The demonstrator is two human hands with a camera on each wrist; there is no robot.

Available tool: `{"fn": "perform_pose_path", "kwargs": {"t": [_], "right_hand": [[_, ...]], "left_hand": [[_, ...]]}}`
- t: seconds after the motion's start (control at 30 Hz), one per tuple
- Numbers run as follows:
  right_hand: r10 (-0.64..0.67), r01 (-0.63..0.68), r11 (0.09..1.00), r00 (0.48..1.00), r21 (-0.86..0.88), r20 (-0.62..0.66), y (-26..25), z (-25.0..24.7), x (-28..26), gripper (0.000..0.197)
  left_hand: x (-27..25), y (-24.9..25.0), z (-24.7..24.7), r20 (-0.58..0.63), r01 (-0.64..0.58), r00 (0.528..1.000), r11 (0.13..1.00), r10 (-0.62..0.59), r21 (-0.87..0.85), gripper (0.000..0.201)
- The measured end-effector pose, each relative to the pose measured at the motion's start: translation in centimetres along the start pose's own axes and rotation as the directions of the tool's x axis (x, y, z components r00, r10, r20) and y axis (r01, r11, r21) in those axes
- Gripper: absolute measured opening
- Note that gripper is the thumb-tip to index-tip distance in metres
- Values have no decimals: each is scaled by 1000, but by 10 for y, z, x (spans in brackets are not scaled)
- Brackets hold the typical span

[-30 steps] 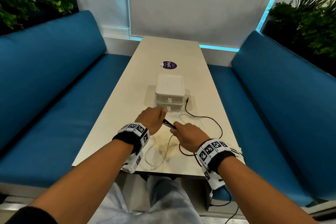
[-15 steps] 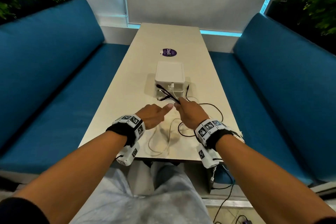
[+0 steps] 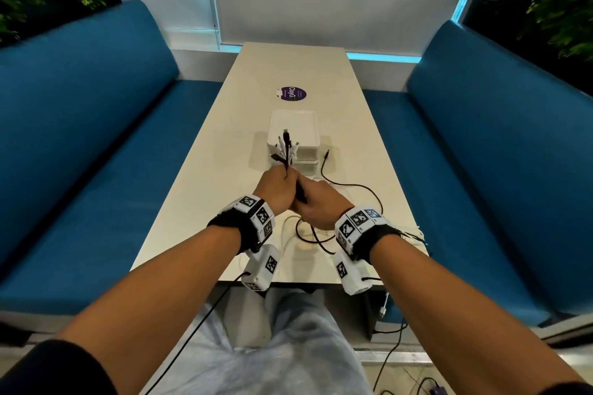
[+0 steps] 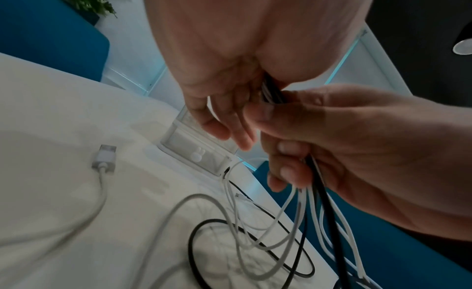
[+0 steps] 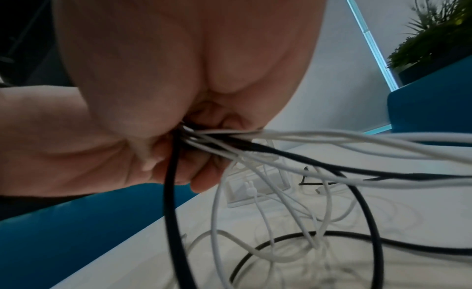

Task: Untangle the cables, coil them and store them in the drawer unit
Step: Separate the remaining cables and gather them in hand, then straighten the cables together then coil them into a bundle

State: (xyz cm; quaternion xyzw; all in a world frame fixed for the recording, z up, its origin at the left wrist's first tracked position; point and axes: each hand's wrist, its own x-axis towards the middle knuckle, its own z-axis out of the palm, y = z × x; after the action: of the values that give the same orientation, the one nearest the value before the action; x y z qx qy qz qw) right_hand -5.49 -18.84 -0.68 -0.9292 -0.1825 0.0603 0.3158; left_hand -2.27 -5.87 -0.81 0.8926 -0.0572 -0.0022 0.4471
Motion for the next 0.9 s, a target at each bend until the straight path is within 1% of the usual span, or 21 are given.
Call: {"fn": "perform_pose_path", "kwargs": {"t": [0.03, 0.1, 0.13, 0.17, 0.2, 0.23, 0.27, 0.3, 0.33, 0.37, 0.4, 0.47, 0.53, 0.63, 0.67, 0.73, 0.77, 0.8, 0.83, 0.87, 0.9], "right_hand": [[8, -10, 998, 1000, 60, 25, -2, -1, 1, 41], [19, -31, 985, 997, 172, 69, -6, -6, 3, 31], [18, -32, 983, 997, 179, 77, -6, -8, 5, 27], [30, -44, 988, 995, 149, 91, -5, -10, 8, 22], [63, -74, 993, 991, 93, 115, -2, -11, 9, 16], [114, -117, 993, 983, 16, 141, 2, -13, 7, 18], [168, -160, 985, 972, -58, 163, 9, -14, 4, 24], [220, -205, 974, 958, -101, 183, 18, -13, -1, 27], [253, -236, 966, 947, -105, 197, 25, -12, -6, 26], [270, -258, 962, 941, -86, 205, 31, -10, -12, 22], [273, -264, 962, 940, -69, 203, 36, -7, -17, 18], [261, -248, 964, 949, -91, 176, 40, -3, -21, 10], [258, -239, 962, 954, -134, 150, 39, -2, -21, 11], [262, -231, 952, 955, -201, 143, 45, -2, -21, 15], [262, -226, 946, 956, -231, 135, 49, -3, -22, 15], [254, -218, 930, 963, -295, 89, 55, -6, -27, 15], [244, -215, 923, 968, -319, 53, 58, -6, -31, 17], [228, -209, 916, 973, -341, 17, 61, -6, -33, 21], [210, -199, 907, 978, -371, -10, 62, -5, -35, 23], [197, -191, 895, 980, -404, -27, 62, -4, -36, 24], [185, -183, 885, 982, -429, -39, 62, -3, -37, 24]], "left_hand": [[-1, 1, 0, -19, 3, 1000, 1000, -3, -7, 40], [-3, 0, 0, -37, 14, 999, 1000, -14, -9, 37], [-3, -2, 1, -48, 18, 999, 1000, -19, -15, 36], [-3, -1, 0, -68, 10, 998, 999, -13, -47, 37], [0, -2, -1, -88, 5, 996, 993, -16, -118, 38], [4, -2, -2, -108, 15, 993, 969, -43, -247, 38], [8, -1, -7, -124, 32, 988, 908, -91, -417, 35], [13, -1, -13, -134, 44, 980, 817, -147, -575, 34], [17, -3, -21, -140, 48, 972, 742, -190, -669, 35], [19, -5, -28, -137, 58, 968, 715, -212, -696, 37], [19, -8, -34, -127, 69, 968, 714, -217, -696, 37], [13, -10, -39, -101, 79, 973, 710, -208, -700, 36], [7, -10, -39, -77, 83, 976, 677, -202, -731, 32], [7, -12, -45, -96, 77, 968, 634, -234, -770, 30], [8, -13, -51, -114, 80, 960, 641, -255, -764, 30], [11, -18, -65, -150, 96, 945, 687, -290, -720, 30], [11, -20, -71, -164, 107, 942, 723, -294, -682, 30], [11, -21, -75, -177, 112, 945, 781, -274, -614, 30], [10, -21, -78, -188, 104, 956, 863, -223, -495, 30], [7, -20, -79, -190, 75, 971, 944, -142, -322, 30], [4, -19, -79, -164, 17, 986, 991, -40, -134, 29]]}}
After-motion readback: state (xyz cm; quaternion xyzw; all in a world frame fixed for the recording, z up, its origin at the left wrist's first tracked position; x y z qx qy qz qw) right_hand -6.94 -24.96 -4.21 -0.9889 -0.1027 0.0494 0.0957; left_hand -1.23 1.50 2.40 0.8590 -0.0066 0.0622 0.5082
